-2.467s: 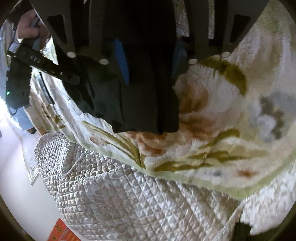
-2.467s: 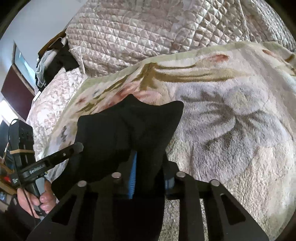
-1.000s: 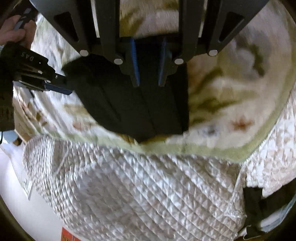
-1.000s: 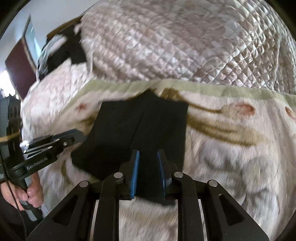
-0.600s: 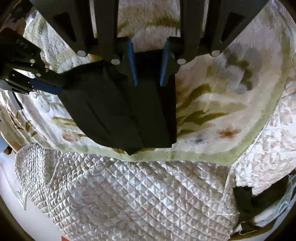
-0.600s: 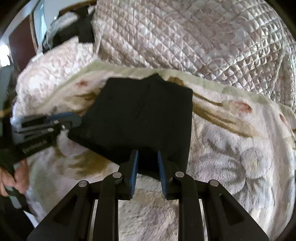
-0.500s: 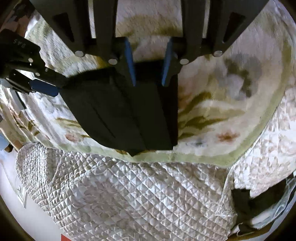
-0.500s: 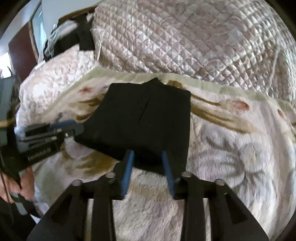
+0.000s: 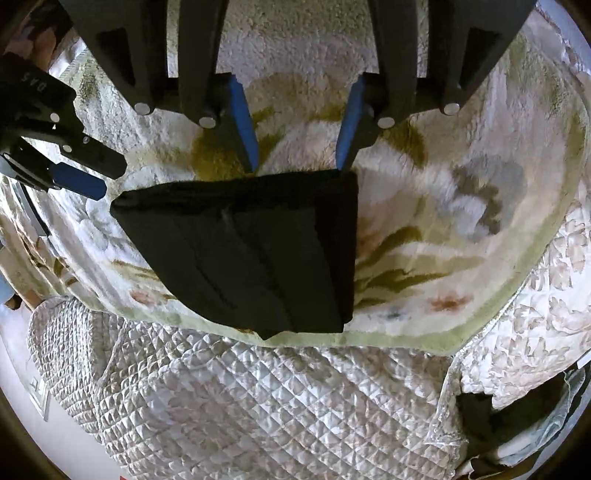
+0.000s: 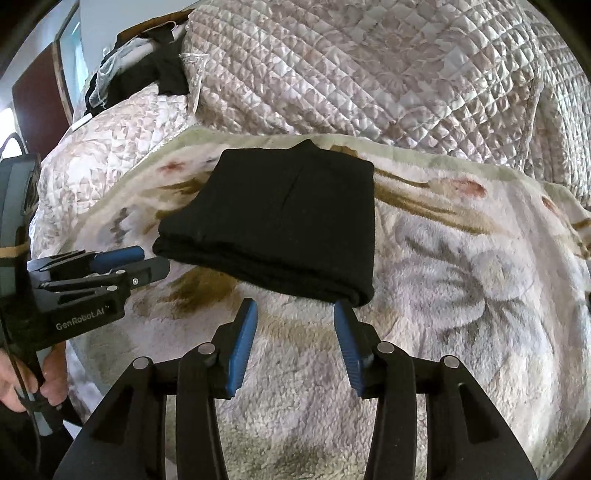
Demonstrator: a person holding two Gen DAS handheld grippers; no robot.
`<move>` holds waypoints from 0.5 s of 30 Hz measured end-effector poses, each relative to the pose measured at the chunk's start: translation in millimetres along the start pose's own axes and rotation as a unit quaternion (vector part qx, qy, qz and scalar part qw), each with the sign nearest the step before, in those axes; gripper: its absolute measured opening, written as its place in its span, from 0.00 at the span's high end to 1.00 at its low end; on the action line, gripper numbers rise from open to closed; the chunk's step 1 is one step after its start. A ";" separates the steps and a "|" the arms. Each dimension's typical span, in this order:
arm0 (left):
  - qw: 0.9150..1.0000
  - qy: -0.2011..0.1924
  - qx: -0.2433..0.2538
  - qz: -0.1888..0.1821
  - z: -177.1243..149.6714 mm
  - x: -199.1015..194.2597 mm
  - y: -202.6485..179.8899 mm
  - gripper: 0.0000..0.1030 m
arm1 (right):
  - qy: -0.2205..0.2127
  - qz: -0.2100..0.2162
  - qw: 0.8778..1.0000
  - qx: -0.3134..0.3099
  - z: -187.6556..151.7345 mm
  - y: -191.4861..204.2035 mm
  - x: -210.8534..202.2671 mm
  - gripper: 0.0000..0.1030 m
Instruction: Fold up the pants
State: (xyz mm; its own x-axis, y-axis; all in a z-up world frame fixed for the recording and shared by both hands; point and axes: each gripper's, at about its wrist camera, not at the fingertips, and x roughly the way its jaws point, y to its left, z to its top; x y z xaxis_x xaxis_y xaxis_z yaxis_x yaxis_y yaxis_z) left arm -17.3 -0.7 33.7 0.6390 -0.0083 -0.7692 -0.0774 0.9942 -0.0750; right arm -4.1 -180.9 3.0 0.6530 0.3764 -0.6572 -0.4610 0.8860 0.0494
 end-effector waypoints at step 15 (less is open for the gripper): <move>1.000 -0.020 -0.002 -0.023 19.9 11.4 0.3 0.57 | -0.009 -0.011 0.999 0.029 9.0 -9.3 20.4 0.76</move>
State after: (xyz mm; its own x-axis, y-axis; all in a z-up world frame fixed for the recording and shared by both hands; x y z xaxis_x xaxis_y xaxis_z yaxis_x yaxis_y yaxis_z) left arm 5.1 1.6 37.6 0.6717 -0.0495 -0.7391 -0.0503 0.9924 -0.1121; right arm 18.9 -179.1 -4.0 0.6732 0.3614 -0.6452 -0.4120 0.9078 0.0785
